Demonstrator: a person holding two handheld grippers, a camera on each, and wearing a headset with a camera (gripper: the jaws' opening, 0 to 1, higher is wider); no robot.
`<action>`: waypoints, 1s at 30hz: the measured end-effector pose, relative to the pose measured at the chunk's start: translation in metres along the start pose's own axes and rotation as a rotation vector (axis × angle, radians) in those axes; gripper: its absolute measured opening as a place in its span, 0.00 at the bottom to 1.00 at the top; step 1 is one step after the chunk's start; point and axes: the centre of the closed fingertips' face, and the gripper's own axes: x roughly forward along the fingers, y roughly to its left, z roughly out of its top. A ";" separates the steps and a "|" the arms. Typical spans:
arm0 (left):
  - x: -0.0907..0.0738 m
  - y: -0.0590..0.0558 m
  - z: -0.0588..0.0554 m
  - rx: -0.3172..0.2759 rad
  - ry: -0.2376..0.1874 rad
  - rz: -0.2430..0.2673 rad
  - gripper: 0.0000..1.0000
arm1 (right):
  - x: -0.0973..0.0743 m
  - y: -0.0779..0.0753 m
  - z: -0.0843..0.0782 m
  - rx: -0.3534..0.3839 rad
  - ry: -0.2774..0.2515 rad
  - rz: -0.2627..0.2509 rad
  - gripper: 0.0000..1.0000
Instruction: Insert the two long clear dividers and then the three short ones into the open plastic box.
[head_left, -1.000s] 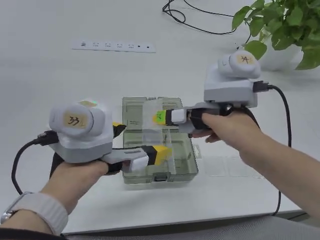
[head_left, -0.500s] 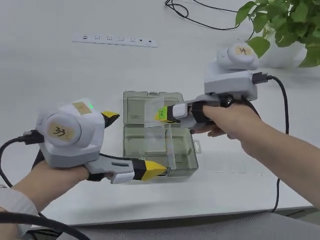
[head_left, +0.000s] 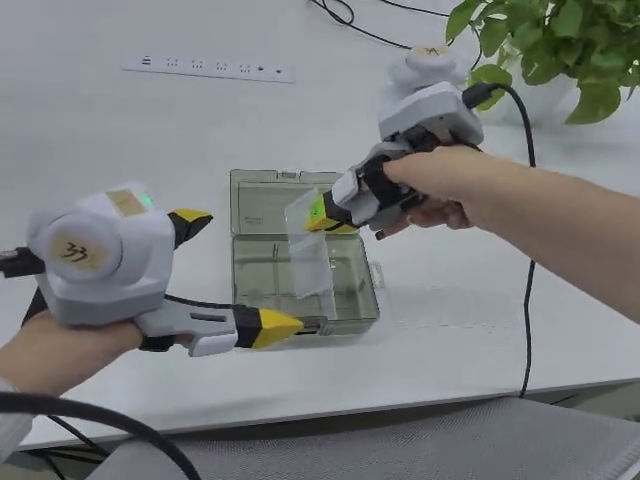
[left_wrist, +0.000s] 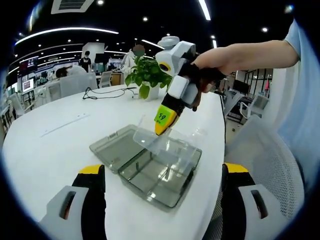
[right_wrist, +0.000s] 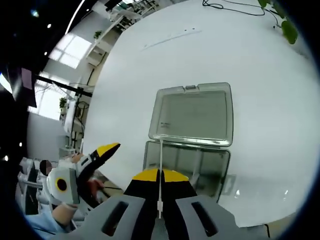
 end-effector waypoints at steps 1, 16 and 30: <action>-0.001 0.000 -0.002 -0.002 0.000 0.000 0.99 | 0.002 0.000 0.002 0.003 0.007 -0.006 0.01; -0.003 -0.006 -0.006 -0.013 -0.013 -0.018 0.95 | 0.021 -0.010 -0.015 0.113 0.139 -0.147 0.01; -0.003 -0.007 -0.010 -0.030 -0.019 -0.019 0.94 | 0.024 -0.004 -0.024 0.108 0.156 -0.182 0.01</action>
